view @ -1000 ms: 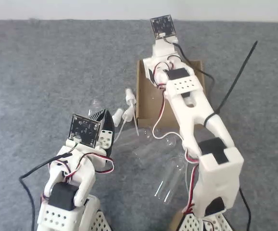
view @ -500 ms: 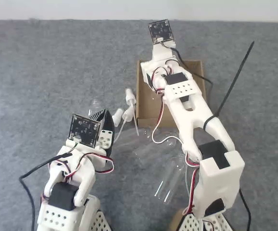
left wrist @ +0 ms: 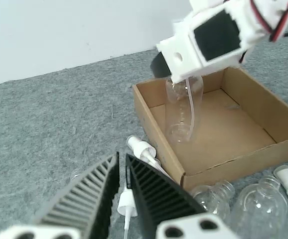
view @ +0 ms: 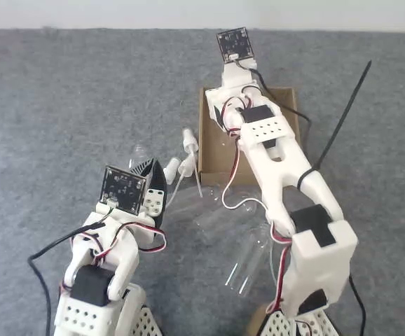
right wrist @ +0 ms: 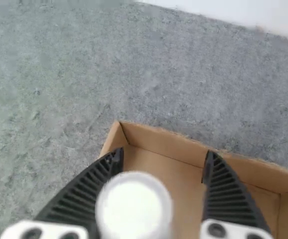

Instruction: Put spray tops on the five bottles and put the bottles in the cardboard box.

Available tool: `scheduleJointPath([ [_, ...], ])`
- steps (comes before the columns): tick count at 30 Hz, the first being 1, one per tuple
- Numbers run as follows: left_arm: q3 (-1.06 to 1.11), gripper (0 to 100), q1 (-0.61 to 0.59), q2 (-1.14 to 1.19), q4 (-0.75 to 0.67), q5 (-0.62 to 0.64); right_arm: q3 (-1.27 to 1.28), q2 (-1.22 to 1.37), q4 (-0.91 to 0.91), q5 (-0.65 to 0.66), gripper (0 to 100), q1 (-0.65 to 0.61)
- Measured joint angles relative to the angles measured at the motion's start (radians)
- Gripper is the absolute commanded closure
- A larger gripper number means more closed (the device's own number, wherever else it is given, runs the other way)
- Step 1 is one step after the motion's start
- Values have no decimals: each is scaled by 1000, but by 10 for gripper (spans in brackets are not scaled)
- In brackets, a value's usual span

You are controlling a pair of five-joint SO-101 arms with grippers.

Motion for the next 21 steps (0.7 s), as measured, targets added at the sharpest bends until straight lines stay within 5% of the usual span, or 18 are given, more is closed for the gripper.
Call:
scheduleJointPath([
  [21,0,988,0,0,0,0,-6,-321,158,0,789,0],
])
